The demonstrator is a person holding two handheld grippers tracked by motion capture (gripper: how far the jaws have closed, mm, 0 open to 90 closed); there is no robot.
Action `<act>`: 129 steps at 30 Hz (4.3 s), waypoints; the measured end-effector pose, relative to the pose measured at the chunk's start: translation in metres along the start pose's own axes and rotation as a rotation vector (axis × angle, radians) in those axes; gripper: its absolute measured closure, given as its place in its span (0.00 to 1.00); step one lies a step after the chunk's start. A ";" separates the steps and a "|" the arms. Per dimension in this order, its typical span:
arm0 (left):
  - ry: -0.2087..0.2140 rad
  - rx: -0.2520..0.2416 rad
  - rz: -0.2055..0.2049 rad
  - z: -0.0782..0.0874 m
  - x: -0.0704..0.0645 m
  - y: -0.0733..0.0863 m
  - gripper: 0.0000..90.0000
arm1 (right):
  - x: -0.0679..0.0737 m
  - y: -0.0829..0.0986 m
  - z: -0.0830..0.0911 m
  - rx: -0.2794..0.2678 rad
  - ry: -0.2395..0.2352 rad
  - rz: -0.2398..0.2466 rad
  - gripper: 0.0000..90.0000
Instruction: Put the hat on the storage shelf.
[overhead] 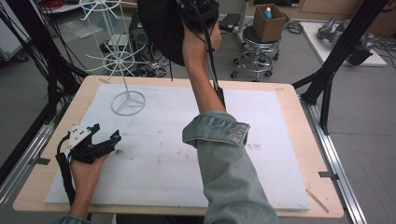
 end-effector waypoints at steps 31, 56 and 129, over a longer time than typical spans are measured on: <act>0.007 0.009 0.014 -0.001 0.005 0.003 0.22 | 0.020 -0.029 -0.018 -0.083 0.018 -0.022 0.94; -0.005 0.007 0.025 -0.001 0.012 0.004 0.22 | -0.001 -0.029 -0.042 -0.061 0.011 -0.041 0.94; 0.020 0.016 0.011 -0.005 0.003 0.006 0.22 | 0.028 0.078 -0.063 0.133 -0.159 -0.159 0.75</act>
Point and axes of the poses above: each handheld gripper's, and its own axes: z roughly backward along the jaws, y roughly out of its underside, x roughly to its left, the point moved 10 cm from there along -z, roughly forward along the jaws, and after that the axes turned 11 degrees about -y, right-handed, at the moved point
